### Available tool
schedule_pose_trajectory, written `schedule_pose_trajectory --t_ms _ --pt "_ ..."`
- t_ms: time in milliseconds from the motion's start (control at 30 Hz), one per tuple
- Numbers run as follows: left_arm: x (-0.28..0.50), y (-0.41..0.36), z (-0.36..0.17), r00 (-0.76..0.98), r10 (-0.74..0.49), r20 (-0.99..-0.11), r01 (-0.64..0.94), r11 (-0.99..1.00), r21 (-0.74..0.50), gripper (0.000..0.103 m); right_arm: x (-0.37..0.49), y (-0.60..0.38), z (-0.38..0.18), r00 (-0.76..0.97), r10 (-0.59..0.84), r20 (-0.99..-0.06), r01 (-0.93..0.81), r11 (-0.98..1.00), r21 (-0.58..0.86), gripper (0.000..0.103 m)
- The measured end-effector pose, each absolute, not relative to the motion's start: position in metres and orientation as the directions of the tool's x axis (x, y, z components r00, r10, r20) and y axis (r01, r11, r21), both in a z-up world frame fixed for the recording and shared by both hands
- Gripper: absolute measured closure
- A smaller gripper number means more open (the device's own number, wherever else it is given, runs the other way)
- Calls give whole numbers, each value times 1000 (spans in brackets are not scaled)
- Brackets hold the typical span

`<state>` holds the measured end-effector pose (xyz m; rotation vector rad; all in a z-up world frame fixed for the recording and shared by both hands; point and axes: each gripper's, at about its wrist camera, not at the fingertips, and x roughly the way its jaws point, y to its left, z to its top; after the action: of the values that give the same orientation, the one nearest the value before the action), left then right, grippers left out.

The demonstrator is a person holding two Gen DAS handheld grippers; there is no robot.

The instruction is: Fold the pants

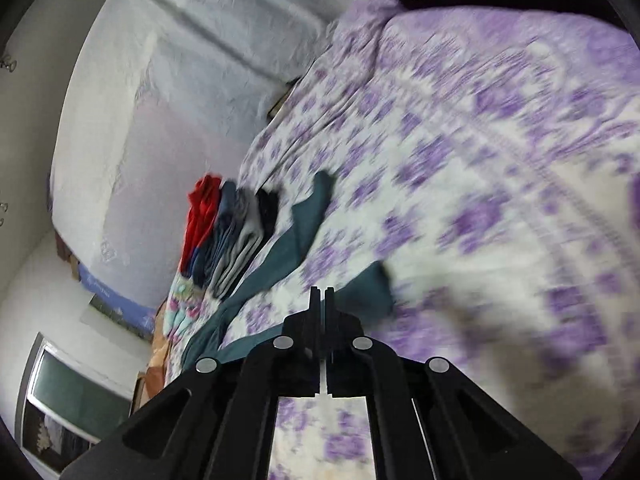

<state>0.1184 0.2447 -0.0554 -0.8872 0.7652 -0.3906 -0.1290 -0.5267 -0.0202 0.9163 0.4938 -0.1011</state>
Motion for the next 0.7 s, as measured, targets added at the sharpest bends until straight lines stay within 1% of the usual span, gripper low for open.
schedule_pose_trajectory --t_ms 33,67,133,200,233,267,333,433,467,533,567,600,633,667,700 --pt "108 248 -53 684 -593 -426 4 587 -810 98 -135 -531 -23 883 131 -450 288 607 741 101" --pt "97 253 -50 697 -580 -422 11 597 -802 98 -138 -532 -29 877 174 -449 270 593 758 97" --pt "88 259 -44 713 -546 -441 17 642 -767 97 -137 -527 -40 862 228 -452 259 569 781 94" --pt "89 263 -50 703 -538 -466 -7 649 -760 97 -130 -511 -54 834 296 -467 246 558 793 81" --pt "91 262 -54 692 -548 -469 -15 639 -769 97 -126 -501 -61 820 332 -466 237 544 805 66" --pt "93 261 -58 686 -556 -470 -20 630 -776 97 -122 -493 -64 813 355 -462 229 534 814 59" --pt "94 257 -61 692 -537 -482 -24 650 -760 97 -118 -476 -66 799 398 -450 204 525 826 59" --pt "96 256 -63 698 -538 -473 -19 646 -763 97 -106 -458 -69 777 422 -467 206 531 822 49" --pt "99 257 -63 698 -542 -469 -22 638 -770 97 -98 -454 -73 769 418 -484 223 533 816 49" --pt "103 258 -64 698 -540 -470 -28 636 -771 97 -87 -451 -75 778 399 -485 239 526 816 49" --pt "104 257 -64 699 -537 -472 -30 638 -770 97 -78 -450 -74 784 393 -481 227 540 810 55" --pt "105 257 -64 699 -534 -475 -35 638 -769 97 -72 -450 -74 783 384 -489 225 558 799 62" --pt "106 258 -64 700 -535 -474 -42 632 -774 97 -64 -451 -77 779 367 -508 245 568 786 95" --pt "107 258 -63 700 -539 -469 -44 624 -780 97 -62 -452 -80 780 368 -506 253 555 793 101" --pt "107 259 -61 701 -537 -469 -46 623 -781 97 -64 -456 -79 789 379 -484 239 535 810 101"
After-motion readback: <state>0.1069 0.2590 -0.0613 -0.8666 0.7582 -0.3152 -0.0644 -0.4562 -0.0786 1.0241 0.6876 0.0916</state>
